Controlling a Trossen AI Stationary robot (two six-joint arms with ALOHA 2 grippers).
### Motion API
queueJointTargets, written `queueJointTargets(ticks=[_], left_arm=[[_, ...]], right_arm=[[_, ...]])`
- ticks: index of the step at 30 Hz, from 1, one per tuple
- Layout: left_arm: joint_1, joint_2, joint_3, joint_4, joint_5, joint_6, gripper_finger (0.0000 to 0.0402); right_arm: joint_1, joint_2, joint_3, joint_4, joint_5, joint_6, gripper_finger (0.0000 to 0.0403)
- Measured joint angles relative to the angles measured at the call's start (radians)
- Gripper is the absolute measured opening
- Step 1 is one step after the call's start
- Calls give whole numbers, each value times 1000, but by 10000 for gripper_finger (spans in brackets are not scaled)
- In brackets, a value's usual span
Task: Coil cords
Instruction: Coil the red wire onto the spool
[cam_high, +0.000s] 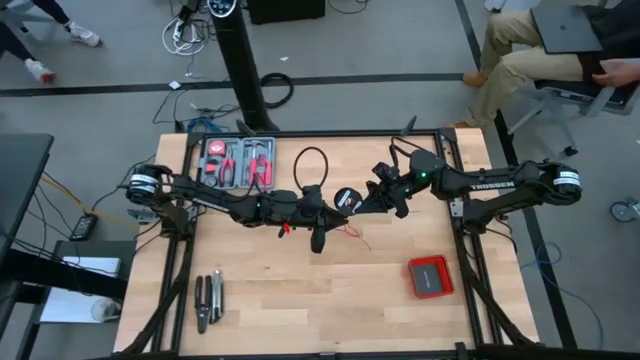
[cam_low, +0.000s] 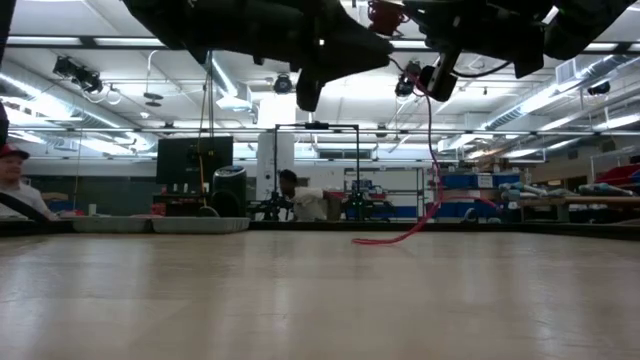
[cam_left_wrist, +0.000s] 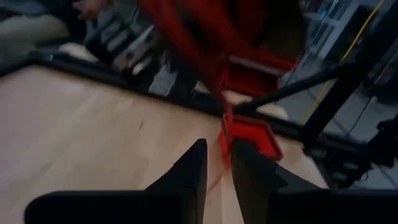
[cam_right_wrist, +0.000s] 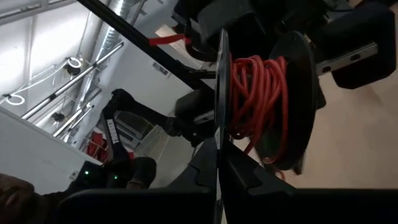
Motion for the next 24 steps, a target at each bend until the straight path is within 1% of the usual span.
queueJointTargets(ticks=[4,7,9,11,12,16,18,20,24], left_arm=[[0,30,0,53,-1,0,75],[0,33,0,57,-2,6,67],[0,33,0,60,-8,20,49],[-2,33,0,58,-9,42,18],[-2,33,0,57,-7,54,10],[4,33,0,-2,12,63,3],[12,30,0,-36,50,71,3],[22,28,0,-37,116,79,3],[44,-7,0,-67,235,81,3]], right_arm=[[0,0,0,-3,3,-2,1],[0,0,0,-9,3,-7,1],[0,0,0,-12,3,-10,1],[0,0,0,-13,3,-16,1],[0,0,0,-13,3,-17,1],[0,0,0,-14,-4,-17,1],[0,0,-1,-12,-15,-16,1],[0,0,-1,-12,-26,-17,1],[-1,0,-1,-46,-96,-11,1]])
